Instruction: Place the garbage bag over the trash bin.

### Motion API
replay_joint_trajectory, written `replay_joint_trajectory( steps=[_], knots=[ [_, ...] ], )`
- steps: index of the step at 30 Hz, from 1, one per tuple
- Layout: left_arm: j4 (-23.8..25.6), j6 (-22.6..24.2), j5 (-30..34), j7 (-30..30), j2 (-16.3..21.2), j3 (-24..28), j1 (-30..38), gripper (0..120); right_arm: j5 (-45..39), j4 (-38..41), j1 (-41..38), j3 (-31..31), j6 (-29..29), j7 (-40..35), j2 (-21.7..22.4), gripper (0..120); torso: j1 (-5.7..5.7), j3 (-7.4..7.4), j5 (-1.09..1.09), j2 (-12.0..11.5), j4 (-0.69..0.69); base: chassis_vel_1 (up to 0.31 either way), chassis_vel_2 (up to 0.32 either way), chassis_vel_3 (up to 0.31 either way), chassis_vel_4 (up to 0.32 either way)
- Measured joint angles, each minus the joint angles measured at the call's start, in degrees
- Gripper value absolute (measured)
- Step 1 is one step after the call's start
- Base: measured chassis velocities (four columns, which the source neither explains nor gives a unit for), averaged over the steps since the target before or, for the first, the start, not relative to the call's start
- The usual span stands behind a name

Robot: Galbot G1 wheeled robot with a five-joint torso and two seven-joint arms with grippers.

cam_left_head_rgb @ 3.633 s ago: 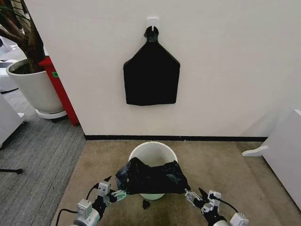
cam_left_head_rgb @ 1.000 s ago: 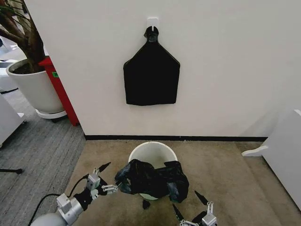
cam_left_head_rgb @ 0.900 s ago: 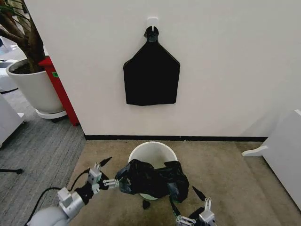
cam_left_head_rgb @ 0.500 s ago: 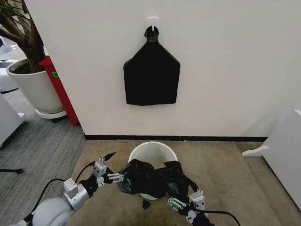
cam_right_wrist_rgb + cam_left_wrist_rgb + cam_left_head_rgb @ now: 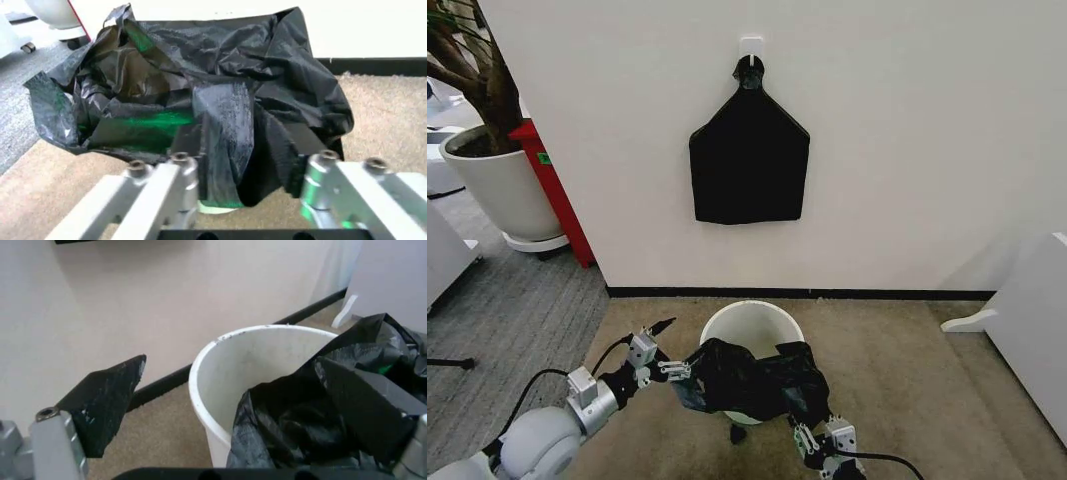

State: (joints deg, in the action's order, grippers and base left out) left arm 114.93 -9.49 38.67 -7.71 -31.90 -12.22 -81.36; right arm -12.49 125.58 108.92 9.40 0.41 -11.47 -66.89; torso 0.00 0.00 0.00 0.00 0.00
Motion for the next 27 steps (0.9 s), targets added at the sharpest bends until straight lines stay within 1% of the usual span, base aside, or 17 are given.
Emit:
replay_joint_trajectory(
  steps=[4, 6, 7, 9, 12, 13, 15, 16, 18, 20, 21, 22, 25, 27],
  knots=[
    [-0.56, 0.92, 0.12, -1.04, 0.51, 1.06, 2.38, 100, -0.04, -0.37, -0.08, 0.17, 0.30, -0.16, -0.08, 5, 0.00, 0.00, 0.00, 0.00, 0.00, 0.000, 0.000, 0.000, 0.000],
    [-0.77, 1.10, 0.07, -1.50, 0.65, 1.29, 2.96, 100, -0.01, -0.37, -0.08, 0.32, 0.44, -0.20, -0.08, 3, 0.00, 0.00, 0.00, 0.00, 0.00, 0.000, 0.000, 0.000, 0.000],
    [-1.05, 1.35, -0.11, -2.26, 0.84, 1.61, 3.76, 100, 0.01, -0.36, -0.09, 0.56, 0.58, -0.29, -0.08, 0, 0.00, 0.00, 0.00, 0.00, 0.00, 0.000, 0.000, 0.000, 0.000],
    [-1.60, 1.69, -0.48, -4.05, 1.12, 2.14, 5.05, 100, 0.01, -0.21, -0.21, 0.93, 0.73, -0.57, -0.05, 0, 0.00, 0.00, 0.00, 0.00, 0.00, 0.000, 0.000, 0.000, 0.000],
    [-2.81, 2.02, -2.07, -8.77, 1.88, 3.15, 7.60, 100, -0.40, 0.69, -0.58, 1.72, 0.94, -1.22, -0.01, 0, 0.00, 0.00, 0.01, 0.00, 0.00, 0.000, 0.000, 0.000, 0.000],
    [-2.81, 2.02, -2.07, -8.77, 1.88, 3.15, 7.60, 100, -0.40, 0.69, -0.58, 1.72, 0.94, -1.22, -0.01, 0, 0.00, 0.00, 0.01, 0.00, 0.00, 0.000, 0.000, 0.000, 0.000],
    [-3.80, 1.95, -3.54, -12.30, 2.33, 4.20, 9.57, 100, -0.87, 1.54, -0.65, 2.08, 0.99, -1.32, 0.05, 0, 0.00, 0.00, 0.01, 0.00, 0.00, 0.000, 0.000, 0.000, 0.000],
    [-4.54, 1.79, -5.06, -14.82, 2.67, 5.52, 11.54, 100, -1.30, 2.29, -0.67, 2.23, 1.00, -1.38, 0.14, 0, 0.00, 0.00, 0.00, 0.00, 0.01, 0.000, 0.000, 0.000, 0.000],
    [-5.83, 1.28, -7.68, -17.32, 2.89, 8.32, 15.47, 100, -1.73, 3.08, -0.72, 2.33, 1.01, -1.41, 0.25, 0, 0.00, 0.00, 0.00, 0.00, 0.00, 0.000, 0.000, 0.000, 0.000],
    [-6.98, 0.69, -9.38, -18.08, 2.65, 11.32, 19.91, 100, -1.92, 3.49, -0.76, 2.38, 1.08, -1.40, 0.36, 0, 0.00, 0.00, 0.00, 0.00, -0.01, 0.000, 0.000, 0.000, 0.000],
    [-6.98, 0.69, -9.38, -18.08, 2.65, 11.32, 19.91, 100, -1.92, 3.49, -0.76, 2.38, 1.08, -1.40, 0.36, 0, 0.00, 0.00, 0.00, 0.00, -0.01, 0.000, 0.000, 0.000, 0.000],
    [-7.46, 0.72, -9.83, -18.37, 2.35, 12.67, 21.86, 100, -2.04, 3.65, -0.78, 2.39, 1.12, -1.39, 0.37, 0, 0.00, 0.00, 0.02, 0.00, -0.03, 0.000, 0.000, 0.000, 0.000],
    [-8.88, 1.75, -11.07, -19.60, 1.26, 16.19, 26.92, 100, -2.57, 3.90, -0.81, 2.41, 1.28, -1.35, 0.43, 0, 0.00, 0.00, 0.00, 0.00, -0.01, 0.000, 0.000, 0.000, 0.000],
    [-9.17, 1.99, -11.23, -20.03, 1.19, 16.73, 27.67, 100, -2.67, 3.93, -0.81, 2.41, 1.29, -1.35, 0.44, 0, 0.00, 0.00, 0.01, 0.00, -0.01, 0.000, 0.000, 0.000, 0.000]
  ],
)
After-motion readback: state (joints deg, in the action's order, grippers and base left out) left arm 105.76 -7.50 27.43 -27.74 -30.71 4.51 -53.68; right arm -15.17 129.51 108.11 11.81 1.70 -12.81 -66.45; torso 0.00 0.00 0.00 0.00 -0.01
